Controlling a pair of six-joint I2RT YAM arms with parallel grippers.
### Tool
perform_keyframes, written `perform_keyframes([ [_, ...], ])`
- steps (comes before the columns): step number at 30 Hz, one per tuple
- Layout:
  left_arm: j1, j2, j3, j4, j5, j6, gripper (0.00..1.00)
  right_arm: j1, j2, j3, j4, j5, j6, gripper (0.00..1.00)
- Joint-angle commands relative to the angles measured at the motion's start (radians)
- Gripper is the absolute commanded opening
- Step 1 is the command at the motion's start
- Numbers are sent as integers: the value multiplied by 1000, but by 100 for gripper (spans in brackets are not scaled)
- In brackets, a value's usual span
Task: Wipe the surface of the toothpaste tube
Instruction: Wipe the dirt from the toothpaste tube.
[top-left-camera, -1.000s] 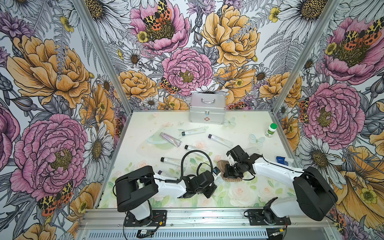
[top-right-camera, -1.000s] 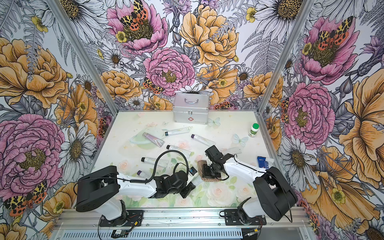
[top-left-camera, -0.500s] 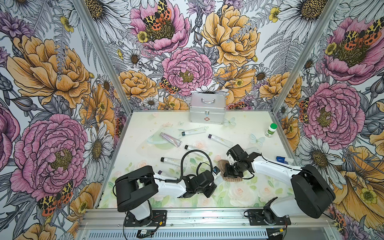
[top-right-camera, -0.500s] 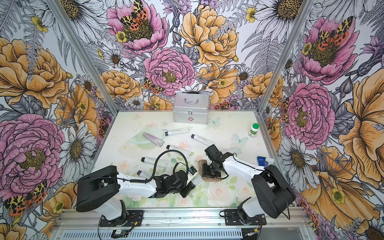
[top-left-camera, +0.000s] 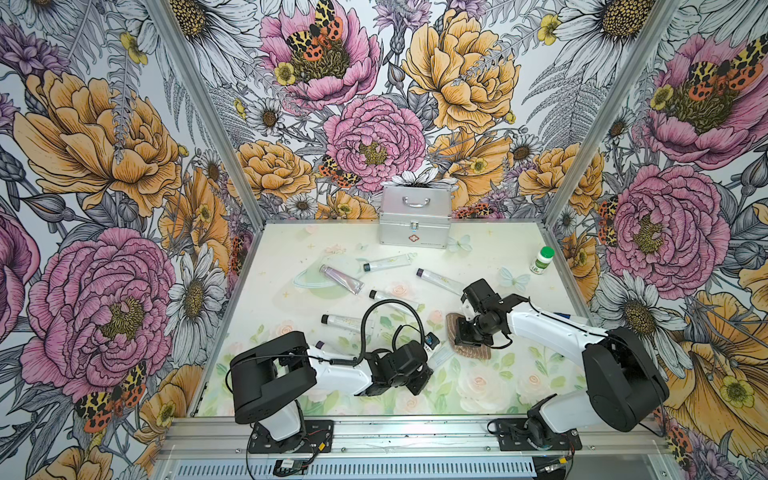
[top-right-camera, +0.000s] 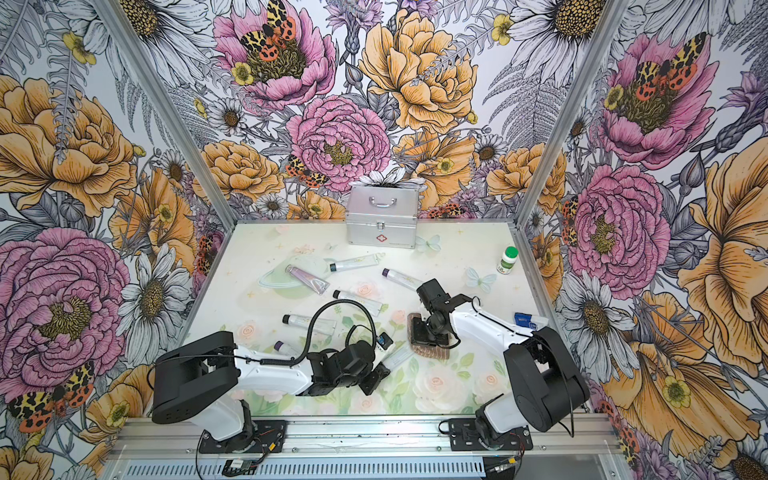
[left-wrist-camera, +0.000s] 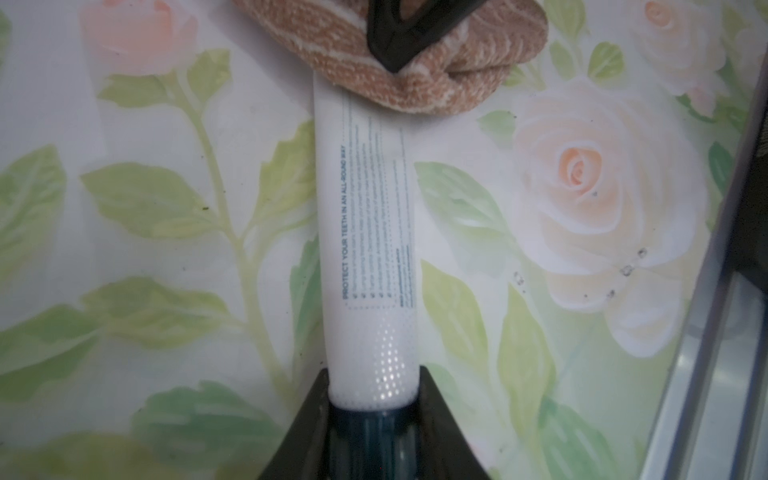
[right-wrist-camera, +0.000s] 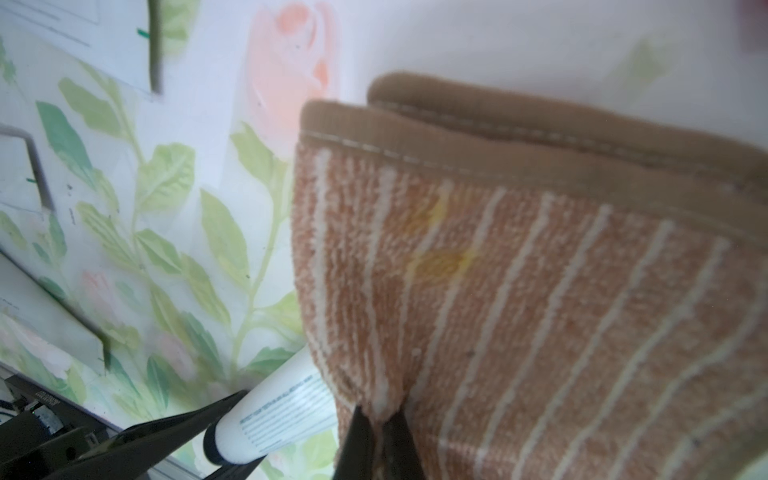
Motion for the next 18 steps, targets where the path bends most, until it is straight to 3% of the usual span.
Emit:
perform_keyframes([
  [1,7,-15,-14,1,-31,-3,27,48,-10,30,-7,-33,19,0],
  [10,6,-14,-12,1,-34,-3,27,62,88,-7,11,75,2,0],
  [18,-29,-7,-3,-17,-72,5,27,-68,111,-15,-3,213,-33,0],
])
